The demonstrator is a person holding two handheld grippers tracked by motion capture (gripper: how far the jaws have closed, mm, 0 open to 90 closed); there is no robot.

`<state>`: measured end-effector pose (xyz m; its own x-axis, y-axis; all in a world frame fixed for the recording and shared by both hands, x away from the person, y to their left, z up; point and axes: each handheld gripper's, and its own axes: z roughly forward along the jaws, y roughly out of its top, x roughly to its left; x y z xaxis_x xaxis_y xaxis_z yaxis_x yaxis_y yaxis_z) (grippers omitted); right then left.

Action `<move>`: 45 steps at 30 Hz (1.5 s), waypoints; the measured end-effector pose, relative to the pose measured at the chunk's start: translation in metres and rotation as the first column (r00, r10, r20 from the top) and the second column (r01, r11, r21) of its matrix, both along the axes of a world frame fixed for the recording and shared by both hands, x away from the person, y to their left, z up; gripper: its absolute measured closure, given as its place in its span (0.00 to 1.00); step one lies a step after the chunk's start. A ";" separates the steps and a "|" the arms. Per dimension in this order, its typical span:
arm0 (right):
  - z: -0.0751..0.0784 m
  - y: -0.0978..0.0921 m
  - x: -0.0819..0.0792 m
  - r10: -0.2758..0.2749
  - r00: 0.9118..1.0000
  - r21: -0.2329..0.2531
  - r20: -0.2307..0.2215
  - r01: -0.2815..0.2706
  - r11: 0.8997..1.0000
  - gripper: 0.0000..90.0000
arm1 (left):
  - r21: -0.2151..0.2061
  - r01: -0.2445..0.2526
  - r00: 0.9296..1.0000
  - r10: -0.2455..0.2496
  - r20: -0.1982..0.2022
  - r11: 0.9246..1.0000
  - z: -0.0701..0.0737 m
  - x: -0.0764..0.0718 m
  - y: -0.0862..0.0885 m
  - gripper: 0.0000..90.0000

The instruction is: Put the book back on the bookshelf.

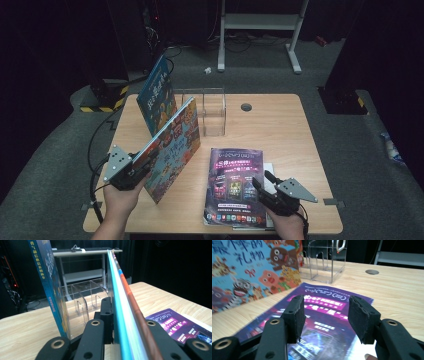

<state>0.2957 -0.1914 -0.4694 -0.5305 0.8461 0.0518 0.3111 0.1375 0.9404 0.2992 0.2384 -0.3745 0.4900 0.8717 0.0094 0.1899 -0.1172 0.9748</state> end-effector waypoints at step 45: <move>-0.008 -0.021 -0.006 -0.038 0.999 0.050 0.003 0.037 0.998 0.53 | -0.026 -0.162 0.986 0.161 -0.036 0.986 0.062 0.033 0.034 0.90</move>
<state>0.2901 -0.2127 -0.4771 -0.4987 0.8618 0.0927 0.3115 0.0784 0.9470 0.3324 0.2720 -0.3128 0.3421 0.9392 -0.0304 0.2365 -0.0547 0.9701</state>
